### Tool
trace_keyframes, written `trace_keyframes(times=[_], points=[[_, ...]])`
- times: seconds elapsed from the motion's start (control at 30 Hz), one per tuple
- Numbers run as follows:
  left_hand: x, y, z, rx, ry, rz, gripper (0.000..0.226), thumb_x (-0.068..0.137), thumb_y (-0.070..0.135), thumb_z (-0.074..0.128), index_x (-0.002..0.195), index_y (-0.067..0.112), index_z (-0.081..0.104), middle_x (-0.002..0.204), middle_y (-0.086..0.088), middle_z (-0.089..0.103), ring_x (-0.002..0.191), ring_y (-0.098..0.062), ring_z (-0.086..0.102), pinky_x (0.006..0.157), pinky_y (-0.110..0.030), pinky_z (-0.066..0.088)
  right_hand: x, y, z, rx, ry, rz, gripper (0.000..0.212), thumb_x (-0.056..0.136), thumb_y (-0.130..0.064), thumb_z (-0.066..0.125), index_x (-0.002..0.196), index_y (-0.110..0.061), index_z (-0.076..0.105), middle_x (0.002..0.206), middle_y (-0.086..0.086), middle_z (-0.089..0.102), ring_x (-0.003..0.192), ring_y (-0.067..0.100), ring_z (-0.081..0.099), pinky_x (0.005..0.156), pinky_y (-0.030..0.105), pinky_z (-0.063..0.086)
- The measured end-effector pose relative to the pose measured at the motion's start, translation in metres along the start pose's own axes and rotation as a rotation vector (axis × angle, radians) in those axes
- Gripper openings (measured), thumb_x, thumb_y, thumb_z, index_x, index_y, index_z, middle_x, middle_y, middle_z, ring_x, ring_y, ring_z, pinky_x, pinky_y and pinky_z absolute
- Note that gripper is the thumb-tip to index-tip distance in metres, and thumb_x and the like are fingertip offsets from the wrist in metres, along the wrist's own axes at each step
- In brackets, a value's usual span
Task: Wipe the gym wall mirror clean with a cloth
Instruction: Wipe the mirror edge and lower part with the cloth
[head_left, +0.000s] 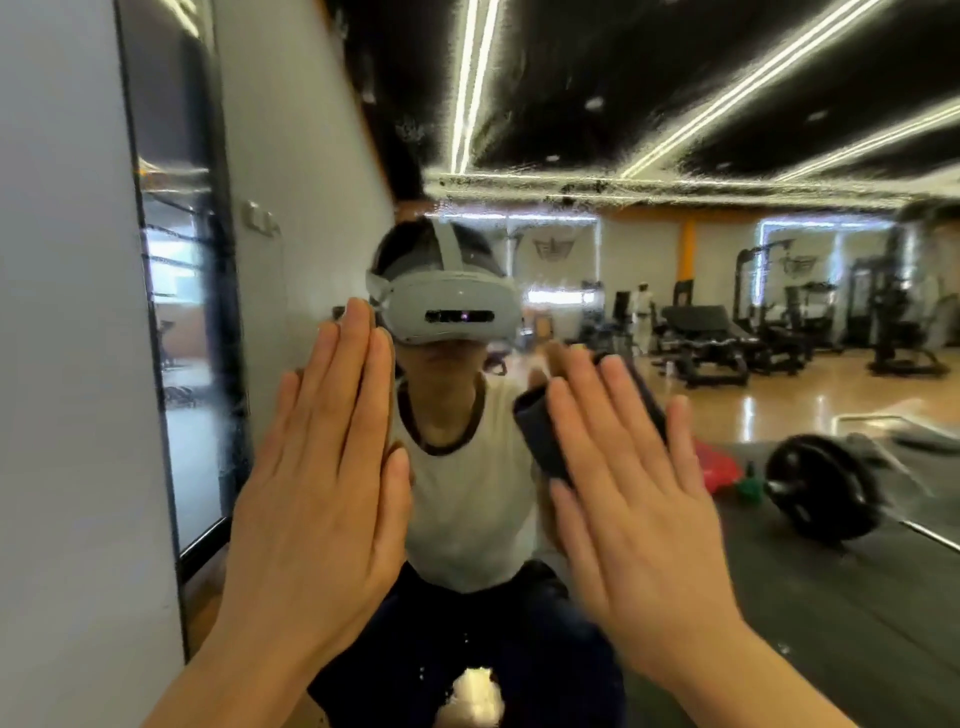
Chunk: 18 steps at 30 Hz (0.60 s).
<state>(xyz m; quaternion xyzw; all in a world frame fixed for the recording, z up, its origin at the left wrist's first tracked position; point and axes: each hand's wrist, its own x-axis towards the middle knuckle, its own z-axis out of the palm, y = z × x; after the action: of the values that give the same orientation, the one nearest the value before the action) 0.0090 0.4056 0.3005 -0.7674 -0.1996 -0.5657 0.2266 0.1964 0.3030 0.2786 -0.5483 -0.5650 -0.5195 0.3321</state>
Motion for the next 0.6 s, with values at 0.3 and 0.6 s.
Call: trace_keyframes(times=[0.3,0.6], points=[[0.004,-0.023,-0.011,-0.016,0.048,-0.009,0.070,0.099,0.026,0.032,0.161,0.009,0.004,0.169,-0.004,-0.001,0.157,-0.019,-0.001,0.127,-0.035,-0.001,0.044,-0.027,0.005,0.099,0.131,0.297,0.069,0.092,-0.016,0.055,0.153,0.004,0.027,0.163,0.020,0.022,0.151,0.031,0.012,0.121,0.059,0.003],[0.005,-0.027,-0.010,0.003,0.045,0.015,0.069,0.100,0.028,0.034,0.159,0.000,0.012,0.168,-0.012,0.006,0.157,-0.023,0.001,0.127,-0.033,-0.001,0.045,0.044,-0.020,0.049,0.108,0.139,0.057,0.104,-0.022,0.031,0.159,-0.008,0.021,0.167,0.010,0.016,0.155,0.019,0.006,0.126,0.040,-0.005]])
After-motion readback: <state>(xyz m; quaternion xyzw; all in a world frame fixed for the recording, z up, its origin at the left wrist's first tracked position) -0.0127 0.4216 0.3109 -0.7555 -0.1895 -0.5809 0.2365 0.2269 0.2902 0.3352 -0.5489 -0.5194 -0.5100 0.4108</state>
